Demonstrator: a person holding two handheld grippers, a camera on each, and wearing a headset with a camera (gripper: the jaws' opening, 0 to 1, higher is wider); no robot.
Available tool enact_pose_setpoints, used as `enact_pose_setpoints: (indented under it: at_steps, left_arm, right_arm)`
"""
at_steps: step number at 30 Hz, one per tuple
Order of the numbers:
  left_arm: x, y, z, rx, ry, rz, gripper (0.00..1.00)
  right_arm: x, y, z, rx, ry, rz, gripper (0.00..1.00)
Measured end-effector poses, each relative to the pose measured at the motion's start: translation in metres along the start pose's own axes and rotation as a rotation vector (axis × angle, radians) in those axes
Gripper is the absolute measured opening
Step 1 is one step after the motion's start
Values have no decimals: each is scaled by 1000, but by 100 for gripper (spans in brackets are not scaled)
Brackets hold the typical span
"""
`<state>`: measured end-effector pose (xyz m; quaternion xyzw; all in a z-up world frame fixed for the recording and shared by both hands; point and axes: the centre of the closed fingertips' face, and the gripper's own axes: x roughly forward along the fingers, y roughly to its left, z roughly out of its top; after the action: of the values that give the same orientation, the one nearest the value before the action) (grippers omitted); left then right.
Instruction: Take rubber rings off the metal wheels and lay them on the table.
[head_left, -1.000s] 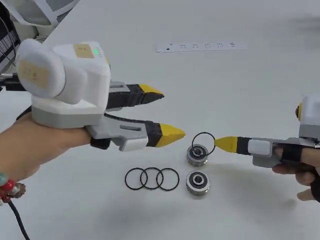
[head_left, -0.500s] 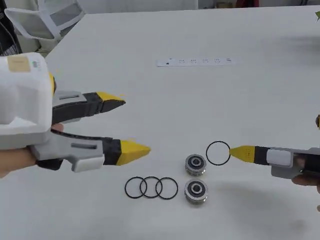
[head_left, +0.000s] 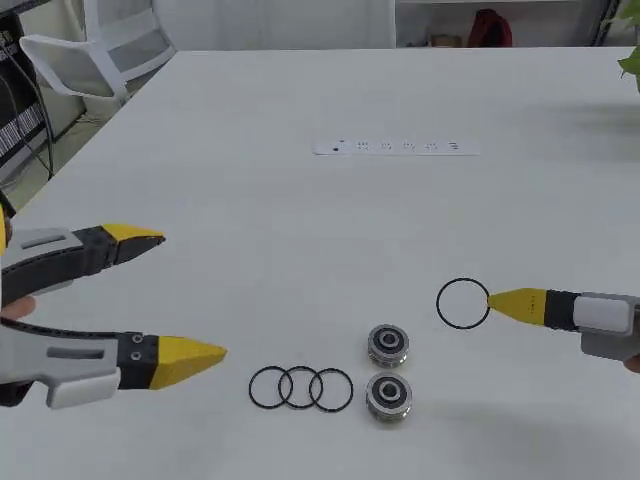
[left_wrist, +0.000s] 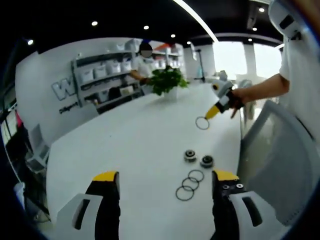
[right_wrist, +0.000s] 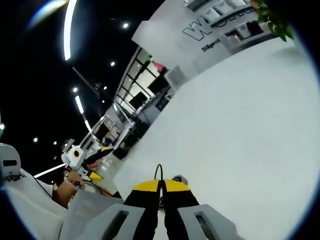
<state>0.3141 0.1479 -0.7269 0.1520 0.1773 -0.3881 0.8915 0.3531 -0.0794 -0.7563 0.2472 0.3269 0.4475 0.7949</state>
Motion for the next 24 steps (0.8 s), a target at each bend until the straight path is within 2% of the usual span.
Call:
enact_pose_setpoints:
  at_steps: [5, 10, 16, 24]
  left_arm:
    - [-15, 3, -14, -18, 20, 31, 78]
    - [-30, 9, -28, -60, 39, 68, 79]
    - [-42, 8, -38, -84, 48, 79, 81]
    - [-47, 3, -49, -100, 64, 70, 82]
  right_arm:
    - [3, 15, 1, -17, 0, 22, 0]
    - [9, 23, -1, -48, 30, 31, 0]
    - [18, 38, 2, -66, 41, 66, 0]
    - [38, 58, 2, -111, 77, 112, 0]
